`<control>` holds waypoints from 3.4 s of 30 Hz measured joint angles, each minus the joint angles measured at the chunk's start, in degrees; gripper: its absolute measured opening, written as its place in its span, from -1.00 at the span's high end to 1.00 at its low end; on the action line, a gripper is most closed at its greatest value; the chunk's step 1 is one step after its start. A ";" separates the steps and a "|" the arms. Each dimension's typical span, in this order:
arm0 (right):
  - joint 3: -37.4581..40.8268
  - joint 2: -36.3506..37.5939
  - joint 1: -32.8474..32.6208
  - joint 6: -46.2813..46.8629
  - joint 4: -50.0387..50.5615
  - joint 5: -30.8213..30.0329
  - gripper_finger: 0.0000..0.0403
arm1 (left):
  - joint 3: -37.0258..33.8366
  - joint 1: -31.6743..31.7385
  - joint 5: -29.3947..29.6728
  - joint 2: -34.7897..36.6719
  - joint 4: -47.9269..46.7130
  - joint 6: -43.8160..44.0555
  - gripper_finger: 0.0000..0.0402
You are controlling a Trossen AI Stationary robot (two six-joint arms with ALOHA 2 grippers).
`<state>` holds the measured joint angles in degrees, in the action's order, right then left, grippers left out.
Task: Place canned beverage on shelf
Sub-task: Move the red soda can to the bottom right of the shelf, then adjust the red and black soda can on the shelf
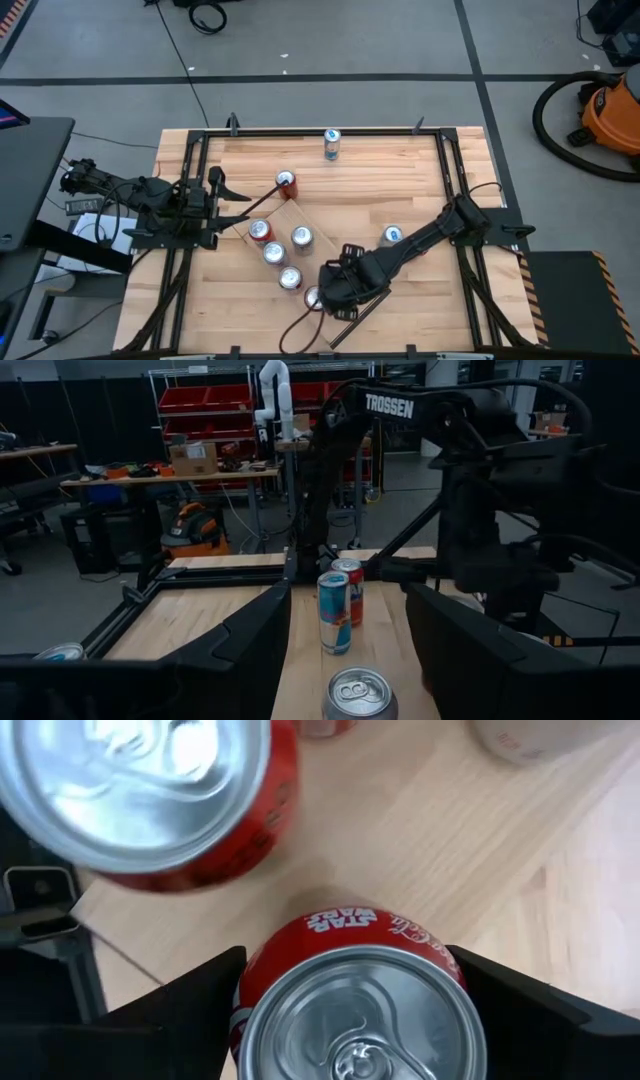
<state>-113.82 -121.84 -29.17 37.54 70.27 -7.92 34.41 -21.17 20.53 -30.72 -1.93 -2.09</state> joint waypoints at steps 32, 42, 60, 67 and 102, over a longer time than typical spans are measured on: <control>-0.50 1.09 0.57 3.98 -1.34 2.18 -0.93 | 0.00 -0.02 0.02 0.00 0.00 0.48 -0.05; -0.59 3.02 1.16 2.69 -2.84 -2.37 -0.93 | 0.00 -0.02 0.02 -0.02 0.00 0.46 -0.05; -9.14 2.82 -0.87 -11.52 -12.24 -9.46 -0.86 | 0.00 -0.02 0.59 -0.02 -0.30 0.13 -0.05; -9.03 0.75 -3.85 -19.53 -17.21 -16.83 -0.86 | 0.00 0.00 1.86 -0.04 -0.59 0.54 -0.05; -5.73 -2.78 -1.36 -16.06 -12.25 -13.57 -0.65 | 0.00 -0.02 2.01 -0.02 -0.85 1.49 -0.05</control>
<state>-119.55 -124.62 -30.53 21.47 58.02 -21.49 34.41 -21.19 22.55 -30.74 -2.79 -0.60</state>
